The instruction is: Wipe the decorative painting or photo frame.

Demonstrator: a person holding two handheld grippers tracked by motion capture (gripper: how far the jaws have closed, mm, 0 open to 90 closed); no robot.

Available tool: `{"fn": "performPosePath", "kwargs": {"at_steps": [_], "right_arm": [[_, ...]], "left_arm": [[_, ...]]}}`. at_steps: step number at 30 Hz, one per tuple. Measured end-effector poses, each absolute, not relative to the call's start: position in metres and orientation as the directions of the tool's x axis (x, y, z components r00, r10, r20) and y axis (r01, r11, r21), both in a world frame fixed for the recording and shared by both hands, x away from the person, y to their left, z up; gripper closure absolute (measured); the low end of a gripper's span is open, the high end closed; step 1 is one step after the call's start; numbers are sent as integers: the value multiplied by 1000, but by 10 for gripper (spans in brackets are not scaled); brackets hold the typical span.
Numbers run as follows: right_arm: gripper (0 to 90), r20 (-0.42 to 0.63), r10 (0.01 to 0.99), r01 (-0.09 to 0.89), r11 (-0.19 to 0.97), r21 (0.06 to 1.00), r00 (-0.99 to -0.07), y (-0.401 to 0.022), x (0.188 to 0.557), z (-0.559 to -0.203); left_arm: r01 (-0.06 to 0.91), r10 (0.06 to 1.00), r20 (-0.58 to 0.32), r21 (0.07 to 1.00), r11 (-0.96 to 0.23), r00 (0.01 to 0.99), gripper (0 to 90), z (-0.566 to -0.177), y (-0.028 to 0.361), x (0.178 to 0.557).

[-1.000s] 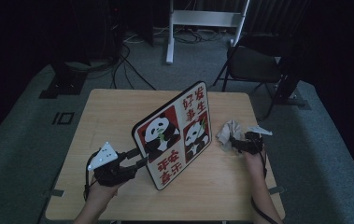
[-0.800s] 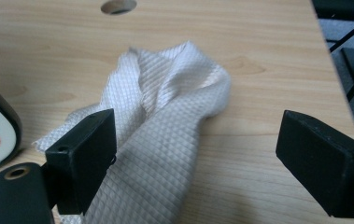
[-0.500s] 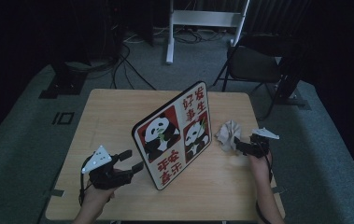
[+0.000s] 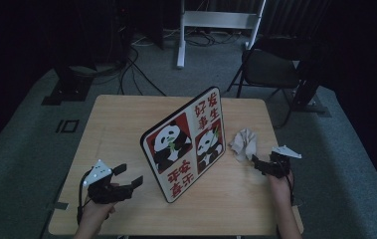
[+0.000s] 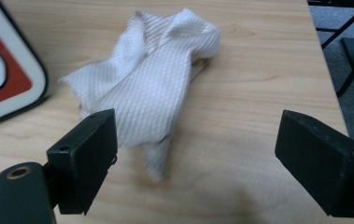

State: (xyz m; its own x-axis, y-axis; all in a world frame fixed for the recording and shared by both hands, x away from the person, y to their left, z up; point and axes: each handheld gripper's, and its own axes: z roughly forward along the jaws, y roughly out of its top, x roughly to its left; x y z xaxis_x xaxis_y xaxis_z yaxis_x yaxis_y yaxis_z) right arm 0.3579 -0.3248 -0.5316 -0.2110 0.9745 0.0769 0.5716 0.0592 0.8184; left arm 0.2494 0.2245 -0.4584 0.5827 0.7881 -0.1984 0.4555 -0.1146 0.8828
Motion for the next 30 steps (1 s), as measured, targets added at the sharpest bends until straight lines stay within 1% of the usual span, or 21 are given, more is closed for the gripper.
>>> {"fn": "performPosePath", "kwargs": {"at_steps": [6,9,12,23,30], "right_arm": [[127,89,970,574,58,817,-225,-322,343,-537],[127,93,968,575,60,816,-234,-319,336,-540],[127,93,966,578,65,813,-240,-317,331,-542],[126,86,966,584,77,808,-246,-316,316,-545],[125,80,972,583,66,810,-222,-321,306,-545]], "left_arm": [[499,842,-183,859,-115,508,174,-478,239,255],[517,866,-151,845,-137,476,174,-487,246,258],[534,884,-141,834,-137,446,151,-494,253,261],[614,945,-122,784,-95,302,135,-519,281,272],[642,973,-75,762,-85,219,103,-528,295,276]]}}
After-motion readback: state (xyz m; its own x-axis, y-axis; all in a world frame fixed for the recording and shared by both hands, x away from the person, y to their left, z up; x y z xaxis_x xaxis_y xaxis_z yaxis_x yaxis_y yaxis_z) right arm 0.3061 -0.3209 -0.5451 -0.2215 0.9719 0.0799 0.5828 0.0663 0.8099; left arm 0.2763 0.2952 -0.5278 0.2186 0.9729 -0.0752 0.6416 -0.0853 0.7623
